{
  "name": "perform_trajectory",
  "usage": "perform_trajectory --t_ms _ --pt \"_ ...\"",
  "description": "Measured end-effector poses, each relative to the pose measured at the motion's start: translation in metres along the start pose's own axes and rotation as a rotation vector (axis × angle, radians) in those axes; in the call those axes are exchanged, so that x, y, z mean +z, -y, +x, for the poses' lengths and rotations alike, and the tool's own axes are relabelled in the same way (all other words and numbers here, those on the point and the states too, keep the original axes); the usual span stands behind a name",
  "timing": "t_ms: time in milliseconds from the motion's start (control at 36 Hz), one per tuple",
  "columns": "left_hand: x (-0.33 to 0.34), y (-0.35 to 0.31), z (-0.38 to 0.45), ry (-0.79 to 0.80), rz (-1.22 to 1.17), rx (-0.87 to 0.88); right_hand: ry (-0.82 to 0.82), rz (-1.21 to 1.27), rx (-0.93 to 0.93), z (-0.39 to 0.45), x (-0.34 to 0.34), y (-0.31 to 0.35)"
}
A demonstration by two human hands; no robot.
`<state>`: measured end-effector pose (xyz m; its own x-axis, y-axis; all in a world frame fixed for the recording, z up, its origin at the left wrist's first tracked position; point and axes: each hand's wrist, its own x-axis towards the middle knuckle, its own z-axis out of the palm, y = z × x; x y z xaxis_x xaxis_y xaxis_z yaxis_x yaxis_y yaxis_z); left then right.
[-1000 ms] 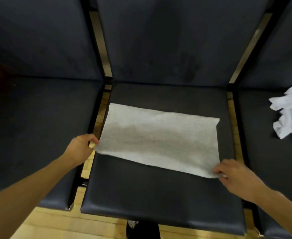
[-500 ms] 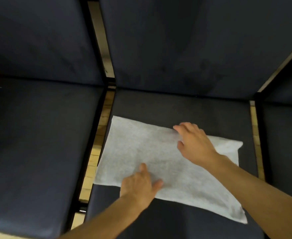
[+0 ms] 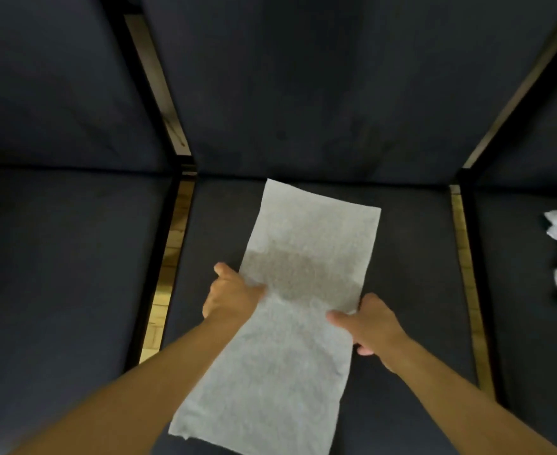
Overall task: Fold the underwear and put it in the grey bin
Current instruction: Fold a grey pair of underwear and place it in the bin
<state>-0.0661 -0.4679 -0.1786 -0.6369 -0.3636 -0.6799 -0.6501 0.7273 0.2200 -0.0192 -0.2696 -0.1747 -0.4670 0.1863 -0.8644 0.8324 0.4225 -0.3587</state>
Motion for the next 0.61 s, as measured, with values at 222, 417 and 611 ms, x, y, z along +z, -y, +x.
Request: perform_trajectory --t_ms 222,417,611 --pt "-0.002 0.0 0.01 0.215 -0.279 -0.046 -0.04 0.286 0.018 0.008 0.001 -0.002" --pt "-0.022 0.013 -0.004 0.361 -0.616 0.137 0.029 0.591 -0.14 -0.009 0.002 -0.006" --pt "-0.06 0.012 -0.045 0.314 -0.752 0.255 -0.072 0.611 -0.239 -0.059 -0.025 0.002"
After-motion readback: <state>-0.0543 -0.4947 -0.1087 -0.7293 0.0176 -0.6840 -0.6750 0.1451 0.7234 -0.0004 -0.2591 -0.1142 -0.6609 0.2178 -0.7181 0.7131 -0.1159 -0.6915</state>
